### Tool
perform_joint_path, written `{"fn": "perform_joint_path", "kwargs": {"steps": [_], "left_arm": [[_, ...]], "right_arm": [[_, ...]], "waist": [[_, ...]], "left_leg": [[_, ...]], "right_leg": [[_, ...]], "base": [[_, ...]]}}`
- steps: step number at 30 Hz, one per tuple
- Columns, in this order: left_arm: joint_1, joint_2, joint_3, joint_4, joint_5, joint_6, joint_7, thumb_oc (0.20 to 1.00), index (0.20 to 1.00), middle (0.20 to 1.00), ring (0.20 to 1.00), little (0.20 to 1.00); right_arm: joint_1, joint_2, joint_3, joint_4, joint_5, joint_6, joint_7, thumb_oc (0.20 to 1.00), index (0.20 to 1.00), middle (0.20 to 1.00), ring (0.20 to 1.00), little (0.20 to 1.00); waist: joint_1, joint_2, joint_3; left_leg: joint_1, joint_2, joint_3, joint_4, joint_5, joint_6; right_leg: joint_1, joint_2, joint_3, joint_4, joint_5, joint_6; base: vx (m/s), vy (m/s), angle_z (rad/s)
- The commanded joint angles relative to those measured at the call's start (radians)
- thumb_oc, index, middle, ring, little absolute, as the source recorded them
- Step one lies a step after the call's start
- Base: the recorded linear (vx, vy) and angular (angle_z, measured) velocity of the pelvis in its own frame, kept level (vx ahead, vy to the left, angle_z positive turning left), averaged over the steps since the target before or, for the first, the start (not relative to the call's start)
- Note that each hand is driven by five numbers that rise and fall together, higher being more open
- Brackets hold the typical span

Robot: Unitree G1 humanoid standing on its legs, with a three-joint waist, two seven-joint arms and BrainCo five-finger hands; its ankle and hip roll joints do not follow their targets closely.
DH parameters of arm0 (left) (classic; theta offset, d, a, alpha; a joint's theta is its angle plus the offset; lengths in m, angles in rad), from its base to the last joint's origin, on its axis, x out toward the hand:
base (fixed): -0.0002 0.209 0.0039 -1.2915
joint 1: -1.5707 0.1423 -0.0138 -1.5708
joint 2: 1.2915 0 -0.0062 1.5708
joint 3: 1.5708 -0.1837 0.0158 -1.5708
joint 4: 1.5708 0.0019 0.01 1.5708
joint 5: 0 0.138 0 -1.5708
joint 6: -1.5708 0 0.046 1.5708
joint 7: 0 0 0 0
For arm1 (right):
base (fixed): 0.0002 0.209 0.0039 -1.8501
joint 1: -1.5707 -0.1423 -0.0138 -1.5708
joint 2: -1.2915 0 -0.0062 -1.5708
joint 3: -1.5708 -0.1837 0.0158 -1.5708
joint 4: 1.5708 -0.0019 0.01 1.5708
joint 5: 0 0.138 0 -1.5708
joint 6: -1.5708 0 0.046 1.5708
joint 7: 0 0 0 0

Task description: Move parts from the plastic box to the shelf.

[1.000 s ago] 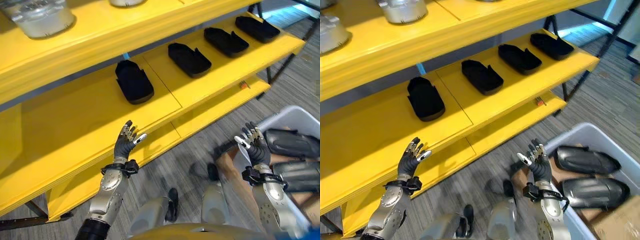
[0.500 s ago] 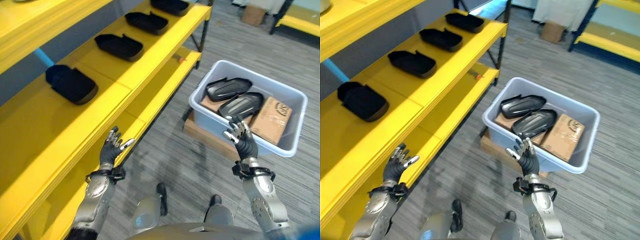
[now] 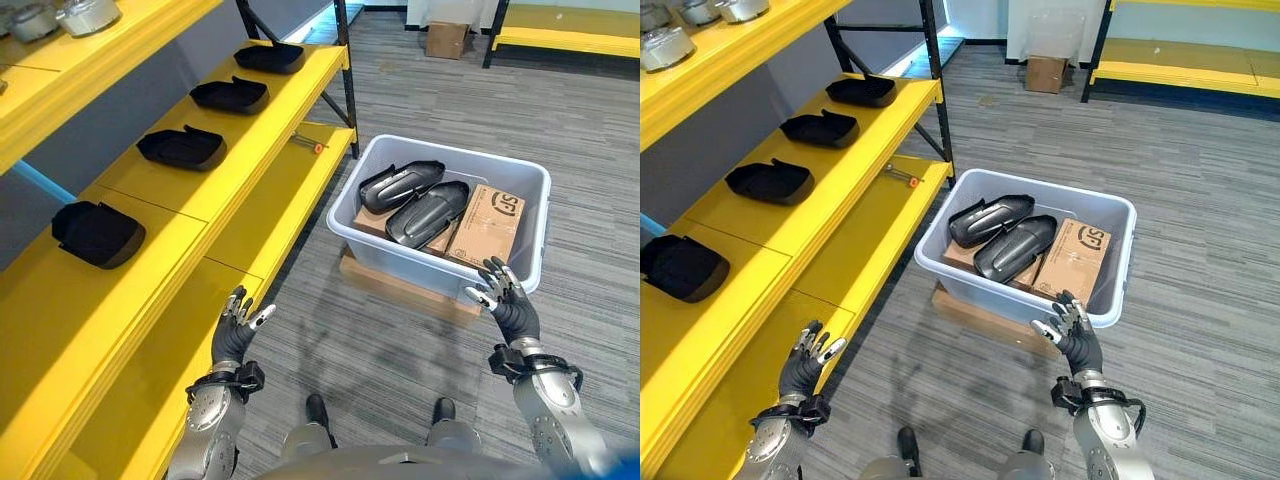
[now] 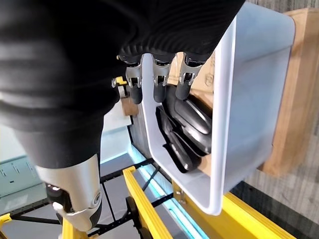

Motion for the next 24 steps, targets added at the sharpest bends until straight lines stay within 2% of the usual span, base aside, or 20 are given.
{"fn": "perform_joint_path", "kwargs": {"steps": [1,2,3,4,5,6,7,8,9,10,11,13,17,23,24], "left_arm": [[-0.068,0.094,0.073,-0.08,-0.022,-0.055,0.009,1.0,1.0,1.0,1.0,1.0],[-0.073,0.095,0.075,-0.083,-0.019,-0.059,0.013,1.0,1.0,1.0,1.0,1.0],[-0.092,0.087,0.063,-0.085,-0.017,-0.051,0.022,1.0,1.0,1.0,1.0,1.0],[-0.094,0.091,0.051,-0.091,-0.016,-0.052,0.021,1.0,1.0,1.0,1.0,1.0],[-0.096,0.098,0.029,-0.107,0.014,-0.052,0.013,1.0,1.0,1.0,1.0,1.0],[-0.096,0.098,0.016,-0.106,0.014,-0.055,0.0,1.0,1.0,1.0,1.0,1.0],[-0.093,0.106,0.008,-0.103,0.007,-0.063,-0.008,1.0,1.0,1.0,1.0,1.0],[-0.116,0.109,-0.004,-0.109,0.003,-0.067,-0.004,1.0,1.0,1.0,1.0,1.0],[-0.144,0.132,-0.017,-0.108,-0.004,-0.071,0.005,1.0,1.0,1.0,1.0,1.0],[-0.147,0.139,-0.02,-0.107,-0.004,-0.071,0.013,1.0,1.0,1.0,1.0,1.0],[-0.148,0.139,-0.02,-0.106,-0.004,-0.071,0.013,1.0,1.0,1.0,1.0,1.0],[-0.16,0.148,-0.024,-0.105,-0.016,-0.07,0.029,1.0,1.0,1.0,1.0,1.0],[-0.162,0.162,-0.021,-0.114,-0.02,-0.065,0.043,1.0,1.0,1.0,1.0,1.0],[-0.156,0.175,-0.017,-0.116,-0.016,-0.058,0.045,1.0,1.0,1.0,1.0,1.0],[-0.154,0.181,-0.011,-0.121,-0.014,-0.055,0.046,1.0,1.0,1.0,1.0,1.0]], "right_arm": [[-0.053,0.043,-0.032,-0.049,0.025,-0.054,0.002,1.0,1.0,1.0,1.0,1.0],[-0.052,0.03,-0.035,-0.05,0.025,-0.057,0.005,1.0,1.0,1.0,1.0,1.0],[-0.055,0.021,-0.049,-0.041,0.016,-0.059,-0.005,1.0,1.0,1.0,1.0,1.0],[-0.062,0.019,-0.046,-0.033,0.02,-0.061,-0.011,1.0,1.0,1.0,1.0,1.0],[-0.073,0.008,-0.038,-0.026,0.01,-0.062,-0.009,1.0,1.0,1.0,1.0,1.0],[-0.069,0.006,-0.032,-0.027,0.004,-0.052,0.005,1.0,1.0,1.0,1.0,1.0],[-0.074,0.017,-0.011,-0.041,-0.001,-0.044,0.03,1.0,1.0,1.0,1.0,1.0],[-0.083,0.022,0.001,-0.047,0.002,-0.049,0.033,1.0,1.0,1.0,1.0,1.0],[-0.1,0.038,0.018,-0.041,0.006,-0.042,0.024,1.0,1.0,1.0,1.0,1.0],[-0.104,0.048,0.025,-0.04,0.019,-0.041,0.02,1.0,1.0,1.0,1.0,1.0],[-0.105,0.048,0.025,-0.04,0.019,-0.041,0.02,1.0,1.0,1.0,1.0,1.0],[-0.11,0.062,0.037,-0.038,0.046,-0.033,0.021,1.0,1.0,1.0,1.0,1.0],[-0.099,0.066,0.038,-0.049,0.062,-0.024,0.027,1.0,1.0,1.0,1.0,1.0],[-0.099,0.066,0.033,-0.046,0.062,-0.016,0.027,1.0,1.0,1.0,1.0,1.0],[-0.109,0.068,0.036,-0.046,0.059,-0.012,0.03,1.0,1.0,1.0,1.0,1.0]], "waist": [[0.016,-0.148,0.108],[0.032,-0.164,0.131],[0.055,-0.181,0.142],[0.069,-0.176,0.138],[0.098,-0.167,0.132],[0.103,-0.163,0.121],[0.108,-0.169,0.124],[0.11,-0.174,0.132],[0.111,-0.185,0.14],[0.109,-0.189,0.141],[0.109,-0.188,0.138],[0.103,-0.19,0.128],[0.09,-0.196,0.11],[0.084,-0.198,0.089],[0.088,-0.199,0.08]], "left_leg": [[-0.104,0.072,-0.107,0.405,0.017,-0.079],[-0.147,0.035,-0.17,0.491,0.017,-0.072],[-0.255,-0.008,-0.228,0.354,-0.019,-0.064],[-0.271,0.005,-0.248,0.204,0.032,-0.07],[-0.312,0.013,-0.324,0.042,0.106,-0.096],[-0.31,0.019,-0.322,0.059,0.121,-0.11],[-0.303,-0.005,-0.314,0.13,0.058,-0.09],[-0.349,-0.025,-0.3,0.205,0.035,-0.084],[-0.399,-0.065,-0.277,0.32,-0.029,-0.066],[-0.412,-0.077,-0.27,0.366,-0.064,-0.057],[-0.416,-0.077,-0.27,0.363,-0.061,-0.056],[-0.426,-0.094,-0.251,0.418,-0.111,-0.041],[-0.455,-0.121,-0.237,0.5,-0.176,-0.021],[-0.487,-0.138,-0.234,0.552,-0.213,-0.007],[-0.498,-0.15,-0.234,0.574,-0.233,0.006]], "right_leg": [[0.068,0.05,0.026,-0.087,-0.082,-0.075],[0.084,0.053,0.036,-0.097,-0.09,-0.086],[0.105,0.041,0.032,-0.109,-0.111,-0.058],[0.114,0.04,0.042,-0.113,-0.116,-0.042],[0.128,0.02,0.062,-0.091,-0.14,-0.016],[0.15,0.001,0.085,-0.062,-0.167,-0.007],[0.158,-0.032,0.115,-0.012,-0.194,0.002],[0.155,-0.054,0.12,0.007,-0.199,0.008],[0.141,-0.102,0.127,0.032,-0.2,0.026],[0.138,-0.118,0.137,0.035,-0.195,0.03],[0.134,-0.117,0.137,0.034,-0.192,0.03],[0.138,-0.145,0.147,0.026,-0.176,0.047],[0.155,-0.177,0.149,0.013,-0.148,0.065],[0.17,-0.191,0.139,-0.014,-0.128,0.076],[0.171,-0.199,0.132,-0.017,-0.115,0.084]], "base": [[0.02,-0.304,0.19],[0.14,-0.143,0.32],[0.28,0.096,0.53],[0.49,0.356,0.4],[0.55,0.485,0.07],[0.56,0.629,-0.5],[0.36,0.505,-0.79],[0.22,0.498,-2.02],[0.13,0.333,-1.92],[0.1,0.25,-1.62],[0.11,0.17,-0.35],[0.15,0.183,-0.38],[0.17,0.165,-0.22],[0.1,0.092,0.14],[0.09,0.083,-0.09]]}}
